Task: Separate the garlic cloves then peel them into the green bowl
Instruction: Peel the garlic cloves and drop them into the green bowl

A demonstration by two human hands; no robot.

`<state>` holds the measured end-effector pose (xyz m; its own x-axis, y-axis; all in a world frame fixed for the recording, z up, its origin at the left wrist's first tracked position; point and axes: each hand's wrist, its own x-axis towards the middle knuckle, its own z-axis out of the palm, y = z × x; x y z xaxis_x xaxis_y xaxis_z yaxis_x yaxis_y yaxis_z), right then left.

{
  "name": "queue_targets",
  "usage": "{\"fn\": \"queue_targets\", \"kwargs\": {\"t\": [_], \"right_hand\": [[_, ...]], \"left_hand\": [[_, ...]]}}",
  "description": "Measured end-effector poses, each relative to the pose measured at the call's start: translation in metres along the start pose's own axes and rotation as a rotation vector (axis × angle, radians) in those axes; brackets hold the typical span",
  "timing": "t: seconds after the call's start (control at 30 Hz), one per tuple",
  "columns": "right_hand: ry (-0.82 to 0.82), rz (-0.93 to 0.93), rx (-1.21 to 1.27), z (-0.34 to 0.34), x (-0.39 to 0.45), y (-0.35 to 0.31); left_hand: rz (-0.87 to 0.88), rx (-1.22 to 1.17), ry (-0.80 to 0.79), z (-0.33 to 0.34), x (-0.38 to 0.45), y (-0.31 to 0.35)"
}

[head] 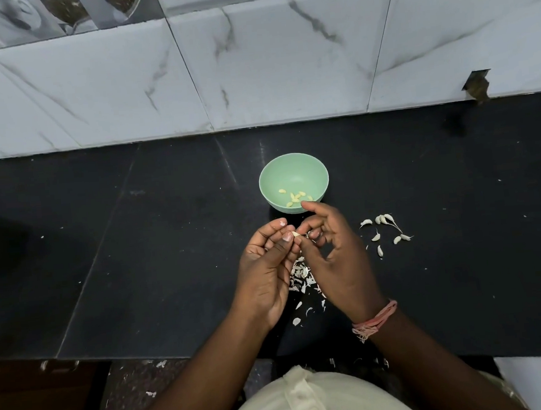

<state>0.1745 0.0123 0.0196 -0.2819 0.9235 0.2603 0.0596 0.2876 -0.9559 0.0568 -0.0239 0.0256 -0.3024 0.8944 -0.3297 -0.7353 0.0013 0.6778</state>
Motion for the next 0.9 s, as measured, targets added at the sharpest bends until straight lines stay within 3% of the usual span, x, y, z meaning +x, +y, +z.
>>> {"fn": "queue_targets", "kwargs": {"t": [0.4, 0.6, 0.9], "right_hand": [[-0.042, -0.01, -0.019, -0.002, 0.005, -0.007], [-0.042, 0.03, 0.1, -0.004, 0.006, -0.014], [-0.024, 0.069, 0.009, -0.004, 0.006, -0.013]], "left_hand": [[0.147, 0.095, -0.084, 0.002, -0.003, 0.001], [0.096, 0.096, -0.084, 0.001, -0.003, 0.003], [0.059, 0.116, -0.067, 0.001, -0.003, 0.002]]}}
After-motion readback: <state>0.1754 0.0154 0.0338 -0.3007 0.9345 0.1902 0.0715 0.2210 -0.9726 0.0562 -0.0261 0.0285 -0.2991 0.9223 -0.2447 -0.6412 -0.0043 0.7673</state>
